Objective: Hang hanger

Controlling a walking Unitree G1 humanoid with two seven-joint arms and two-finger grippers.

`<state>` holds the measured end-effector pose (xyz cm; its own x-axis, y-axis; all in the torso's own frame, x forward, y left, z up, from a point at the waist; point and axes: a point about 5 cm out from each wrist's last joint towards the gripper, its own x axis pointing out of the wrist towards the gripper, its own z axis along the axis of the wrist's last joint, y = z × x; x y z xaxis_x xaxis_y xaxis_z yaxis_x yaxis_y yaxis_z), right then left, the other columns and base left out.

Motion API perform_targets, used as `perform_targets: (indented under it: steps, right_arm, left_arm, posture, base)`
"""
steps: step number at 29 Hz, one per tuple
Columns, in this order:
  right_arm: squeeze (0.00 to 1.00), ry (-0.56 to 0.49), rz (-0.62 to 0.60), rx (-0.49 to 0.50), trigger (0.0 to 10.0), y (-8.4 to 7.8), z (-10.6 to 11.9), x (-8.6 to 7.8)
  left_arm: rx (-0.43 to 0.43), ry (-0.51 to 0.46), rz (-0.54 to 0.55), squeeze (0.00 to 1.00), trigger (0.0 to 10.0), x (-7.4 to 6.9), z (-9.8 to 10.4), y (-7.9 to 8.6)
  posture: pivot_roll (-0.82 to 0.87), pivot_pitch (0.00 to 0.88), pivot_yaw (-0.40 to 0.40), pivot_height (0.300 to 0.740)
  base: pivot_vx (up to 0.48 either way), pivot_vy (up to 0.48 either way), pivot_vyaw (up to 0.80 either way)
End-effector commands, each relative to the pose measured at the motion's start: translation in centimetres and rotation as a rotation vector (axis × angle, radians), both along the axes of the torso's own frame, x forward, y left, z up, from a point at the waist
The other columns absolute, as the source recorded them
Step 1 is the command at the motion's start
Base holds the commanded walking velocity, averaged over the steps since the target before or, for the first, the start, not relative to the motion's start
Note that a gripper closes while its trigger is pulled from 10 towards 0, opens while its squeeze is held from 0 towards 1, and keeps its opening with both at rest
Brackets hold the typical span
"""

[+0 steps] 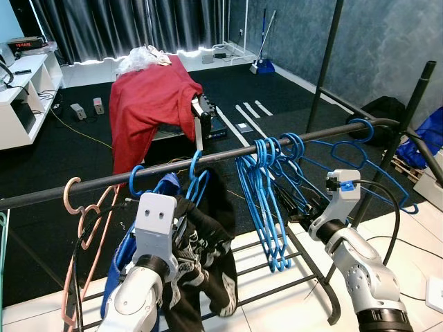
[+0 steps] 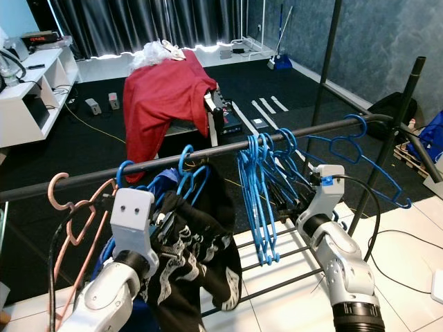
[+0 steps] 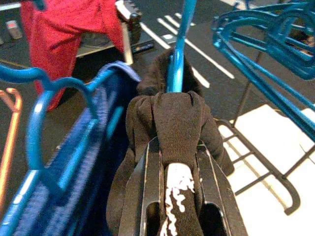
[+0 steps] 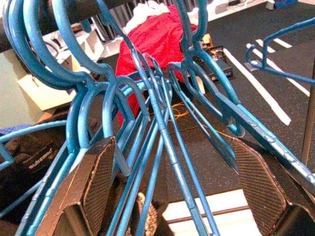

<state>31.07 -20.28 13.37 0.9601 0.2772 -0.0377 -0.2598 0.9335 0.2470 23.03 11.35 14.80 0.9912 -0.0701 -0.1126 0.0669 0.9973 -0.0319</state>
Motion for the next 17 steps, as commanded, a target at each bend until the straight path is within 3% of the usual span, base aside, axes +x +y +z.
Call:
perform_targets:
  steps: [1,5,6,8,10,11,12,13,14,15,16,17]
  right_arm:
    - [0.00,0.016,-0.001,0.001,10.0,0.0,-0.3,-0.1]
    - [0.00,0.016,-0.001,0.004,10.0,0.0,-0.2,-0.1]
    - [0.00,0.016,-0.002,0.006,10.0,0.1,-0.2,-0.1]
    - [0.00,0.016,-0.002,0.007,10.0,0.0,-0.2,-0.1]
    - [0.00,0.017,-0.003,0.009,10.0,0.0,-0.2,-0.1]
    - [0.00,0.018,-0.003,0.010,10.0,0.0,-0.2,-0.1]
    - [0.00,0.019,-0.002,0.011,10.0,0.0,-0.2,-0.1]
    - [0.00,0.019,-0.002,0.011,10.0,0.0,-0.2,-0.1]
    - [0.00,0.021,0.000,0.012,10.0,0.0,-0.2,-0.1]
    - [0.00,0.021,0.000,0.012,10.0,0.0,-0.2,-0.1]
    - [0.00,0.023,0.002,0.013,10.0,-0.1,-0.2,-0.1]
    - [0.00,0.023,0.002,0.013,10.0,-0.1,-0.2,-0.1]
  left_arm:
    - [-0.043,0.016,0.037,0.00,10.0,0.2,0.0,-0.3]
    - [-0.033,0.076,0.109,0.00,10.0,0.5,-0.9,0.4]
    - [-0.031,0.087,0.125,1.00,10.0,0.4,-1.1,0.9]
    - [-0.027,0.094,0.122,1.00,10.0,0.3,-1.3,1.2]
    - [-0.030,0.099,-0.012,1.00,10.0,-0.1,-1.3,0.7]
    - [-0.031,0.091,-0.103,1.00,10.0,-0.3,-1.1,0.2]
    - [-0.042,0.101,-0.297,1.00,10.0,-1.4,-1.0,-0.6]
    - [-0.042,0.101,-0.297,1.00,10.0,-1.4,-1.0,-0.6]
    - [-0.050,0.115,-0.522,1.00,10.0,-3.1,-0.7,-1.0]
    - [-0.050,0.115,-0.522,1.00,10.0,-3.1,-0.7,-1.0]
    - [-0.082,0.120,-0.714,1.00,10.0,-4.7,0.1,-0.7]
    - [-0.082,0.120,-0.714,1.00,10.0,-4.7,0.1,-0.7]
  posture:
    - [-0.07,0.000,0.014,0.740]
    - [-0.06,0.000,0.015,0.740]
    - [-0.06,0.000,0.016,0.740]
    - [-0.06,0.000,0.017,0.740]
    - [-0.06,0.000,0.017,0.740]
    - [-0.06,0.000,0.015,0.740]
    - [-0.06,0.002,0.011,0.740]
    - [-0.06,0.002,0.011,0.740]
    - [-0.06,0.002,0.011,0.740]
    - [-0.06,0.002,0.011,0.740]
    - [-0.05,0.003,0.003,0.740]
    - [-0.05,0.003,0.003,0.740]
  base:
    - [0.000,0.000,0.00]
    - [0.000,0.000,0.00]
    - [0.000,0.000,0.00]
    - [0.000,0.000,0.00]
    - [0.000,0.000,0.00]
    - [0.000,0.000,0.00]
    - [0.000,0.000,0.00]
    - [0.000,0.000,0.00]
    - [0.000,0.000,0.00]
    - [0.000,0.000,0.00]
    - [0.000,0.000,0.00]
    - [0.000,0.000,0.00]
